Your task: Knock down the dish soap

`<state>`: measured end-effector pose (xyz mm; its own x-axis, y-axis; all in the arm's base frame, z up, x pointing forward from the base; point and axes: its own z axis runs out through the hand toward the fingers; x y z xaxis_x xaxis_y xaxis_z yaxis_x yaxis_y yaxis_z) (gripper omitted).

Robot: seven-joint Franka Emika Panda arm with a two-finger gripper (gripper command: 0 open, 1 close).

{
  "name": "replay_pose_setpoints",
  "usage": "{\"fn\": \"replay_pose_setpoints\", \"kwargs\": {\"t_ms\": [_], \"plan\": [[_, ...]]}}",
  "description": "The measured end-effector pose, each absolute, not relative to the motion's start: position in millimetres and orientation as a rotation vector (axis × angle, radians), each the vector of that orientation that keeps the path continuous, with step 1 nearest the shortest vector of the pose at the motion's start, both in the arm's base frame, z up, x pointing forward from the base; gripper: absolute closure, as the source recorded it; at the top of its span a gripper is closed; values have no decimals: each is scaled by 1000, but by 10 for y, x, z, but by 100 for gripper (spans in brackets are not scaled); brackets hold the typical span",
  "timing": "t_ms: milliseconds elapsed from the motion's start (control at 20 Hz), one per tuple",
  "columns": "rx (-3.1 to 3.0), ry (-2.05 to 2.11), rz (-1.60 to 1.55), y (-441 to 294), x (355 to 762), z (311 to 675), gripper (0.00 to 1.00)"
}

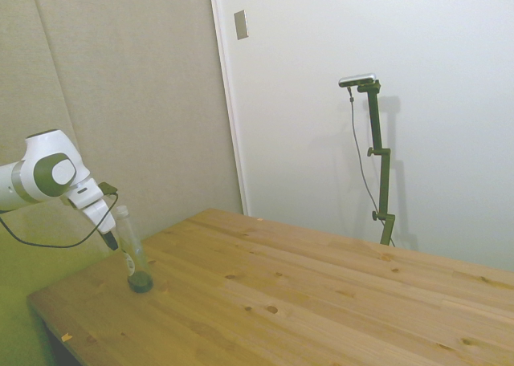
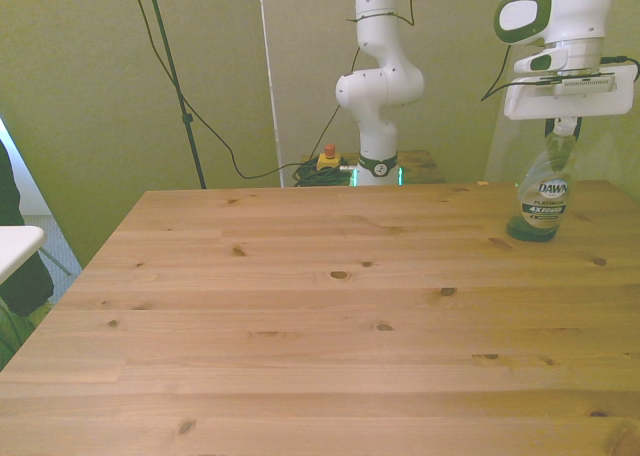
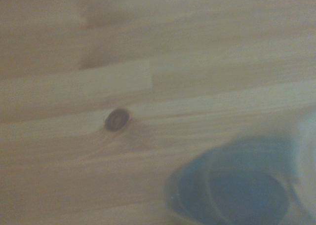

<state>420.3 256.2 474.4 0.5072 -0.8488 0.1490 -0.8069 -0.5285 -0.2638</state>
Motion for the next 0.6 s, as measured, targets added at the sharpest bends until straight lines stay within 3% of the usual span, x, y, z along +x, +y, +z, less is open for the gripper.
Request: {"fn": "replay_pose_setpoints", "kwargs": {"t_ms": [600], "plan": [[-2477,1606,-451,1836,5343,4676,100]]}}
